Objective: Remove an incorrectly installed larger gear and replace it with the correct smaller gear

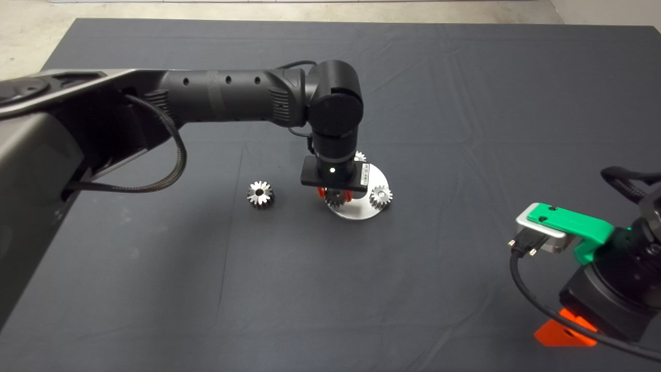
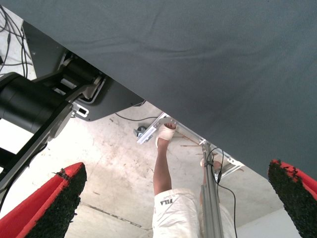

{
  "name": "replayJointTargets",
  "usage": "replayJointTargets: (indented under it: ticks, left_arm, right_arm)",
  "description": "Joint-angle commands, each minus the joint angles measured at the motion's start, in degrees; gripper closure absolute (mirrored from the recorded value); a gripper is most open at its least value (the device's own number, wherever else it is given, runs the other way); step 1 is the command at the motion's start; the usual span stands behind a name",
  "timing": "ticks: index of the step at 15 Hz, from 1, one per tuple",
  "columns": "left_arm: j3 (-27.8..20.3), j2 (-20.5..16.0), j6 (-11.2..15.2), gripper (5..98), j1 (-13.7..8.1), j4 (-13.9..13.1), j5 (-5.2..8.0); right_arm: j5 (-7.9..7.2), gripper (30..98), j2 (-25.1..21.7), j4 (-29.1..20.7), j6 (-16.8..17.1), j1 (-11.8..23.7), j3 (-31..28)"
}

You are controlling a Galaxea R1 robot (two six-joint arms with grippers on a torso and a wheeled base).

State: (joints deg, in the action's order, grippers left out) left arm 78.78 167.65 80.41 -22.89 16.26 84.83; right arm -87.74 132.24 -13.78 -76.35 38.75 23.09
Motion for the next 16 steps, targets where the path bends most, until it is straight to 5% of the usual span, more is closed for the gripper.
replayJointTargets:
  ticks: [1,16]
  left_arm:
    - [0.13,0.36,-0.35,68.3,-0.99,-0.15,0.24]
    - [2.38,0.53,-2.63,68.7,-0.97,0.0,0.16]
  right_arm:
    - [-4.99,31.6,0.17,-1.52,-0.29,1.51,-0.17]
    - [-4.99,31.6,0.09,-1.52,-0.29,1.59,-0.17]
